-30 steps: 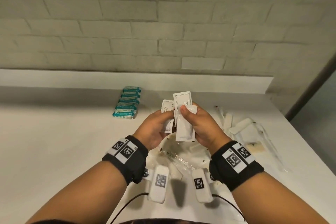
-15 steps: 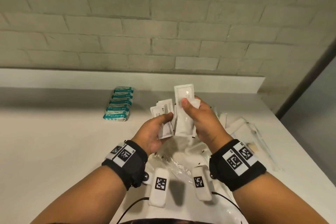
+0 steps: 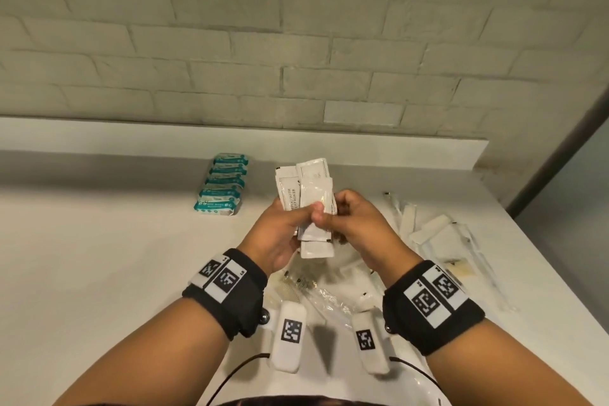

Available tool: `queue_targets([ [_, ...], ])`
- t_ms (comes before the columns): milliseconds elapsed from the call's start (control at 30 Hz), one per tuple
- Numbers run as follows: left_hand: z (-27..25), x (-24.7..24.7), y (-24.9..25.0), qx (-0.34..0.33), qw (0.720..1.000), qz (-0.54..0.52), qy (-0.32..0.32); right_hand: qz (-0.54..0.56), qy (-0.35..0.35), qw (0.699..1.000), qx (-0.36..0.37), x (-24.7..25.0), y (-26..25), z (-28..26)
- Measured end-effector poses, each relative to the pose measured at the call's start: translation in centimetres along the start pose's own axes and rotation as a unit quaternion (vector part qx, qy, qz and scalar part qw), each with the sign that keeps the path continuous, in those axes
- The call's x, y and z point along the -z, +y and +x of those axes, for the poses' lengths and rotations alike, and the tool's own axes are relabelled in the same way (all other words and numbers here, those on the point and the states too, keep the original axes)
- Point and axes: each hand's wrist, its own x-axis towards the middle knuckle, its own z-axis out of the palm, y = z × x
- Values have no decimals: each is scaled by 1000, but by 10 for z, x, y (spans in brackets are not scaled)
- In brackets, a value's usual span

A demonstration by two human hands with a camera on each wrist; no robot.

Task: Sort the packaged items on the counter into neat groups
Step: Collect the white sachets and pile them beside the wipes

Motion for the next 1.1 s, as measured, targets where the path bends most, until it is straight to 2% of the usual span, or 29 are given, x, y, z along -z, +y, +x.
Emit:
queue_targets([
  [100,-3,3,1,19,1000,-24,2,-15,20,999,33,3,2,-2],
  [233,-6,2,0,21,999,-40,-12,24,39,998,40,12,-10,2],
  [333,-6,2,1,15,999,-38,-7,-20,-8,999,32,16,-13,2],
  [433,-5,-1,3,9,999,-38,11,7,-78,997,8,16,-15,-2],
  [500,-3,-1,3,-3,998,-41,37,10,-92,996,-4,19,-16,-4],
  [533,-3,0,3,-8,998,-45,48,-6,-66,998,9,22,-16,-3],
  [600,-1,5,5,-5,997,-40,61,-21,43,996,79,30,-15,2],
  [667,-2,6,7,15,998,-24,52,38,103,982,156,34,-17,7],
  [700,-3,5,7,23,999,-17,37,54,100,977,183,33,-18,7],
  [767,-5,0,6,26,1000,-14,2,16,79,971,226,26,-16,5],
  [900,-8,-7,5,15,999,-9,-51,-64,87,962,252,21,0,6],
  [1000,-8,-2,4,5,998,46,-49,-89,79,962,244,24,6,4],
  [1100,-7,2,4,-5,994,101,-31,-125,113,961,222,28,-5,1],
])
